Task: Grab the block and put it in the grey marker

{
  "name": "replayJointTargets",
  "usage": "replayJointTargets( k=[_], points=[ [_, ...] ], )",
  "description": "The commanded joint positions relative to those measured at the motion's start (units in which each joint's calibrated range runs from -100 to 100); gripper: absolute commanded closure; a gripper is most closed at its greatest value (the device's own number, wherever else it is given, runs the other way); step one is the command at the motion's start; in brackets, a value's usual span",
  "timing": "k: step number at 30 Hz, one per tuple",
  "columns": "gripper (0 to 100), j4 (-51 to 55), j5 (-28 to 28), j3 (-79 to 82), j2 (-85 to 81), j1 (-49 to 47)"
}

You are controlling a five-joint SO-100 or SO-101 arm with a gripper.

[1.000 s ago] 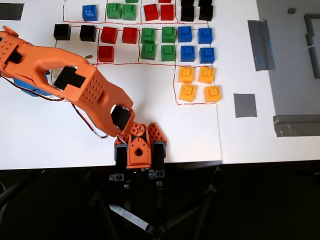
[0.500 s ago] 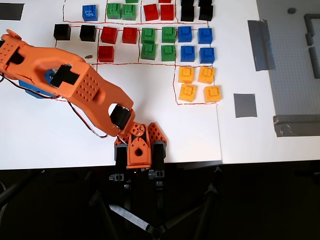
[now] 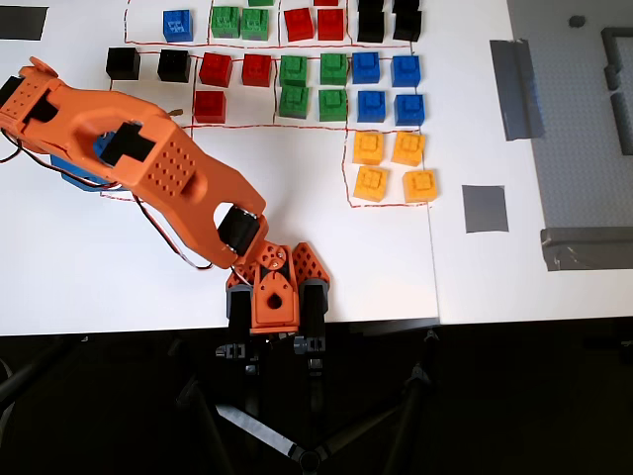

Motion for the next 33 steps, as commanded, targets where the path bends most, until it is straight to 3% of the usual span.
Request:
replayJointTargets(
  k=[1,10,13,15,22,33],
  points=[
    [74,-1.26,0.1,-1.89,-3.45,1.51],
    [79,-2.73,0.98,-1.44,-3.19,0.42],
    [88,-3.06,1.27,-1.53,-3.11,0.09],
    [100,-3.3,1.9,-1.62,-2.93,-0.16],
    [100,-4.28,3.91,0.65,-6.04,0.67],
    [100,6.33,11.62,0.38,-18.65,11.57]
  ],
)
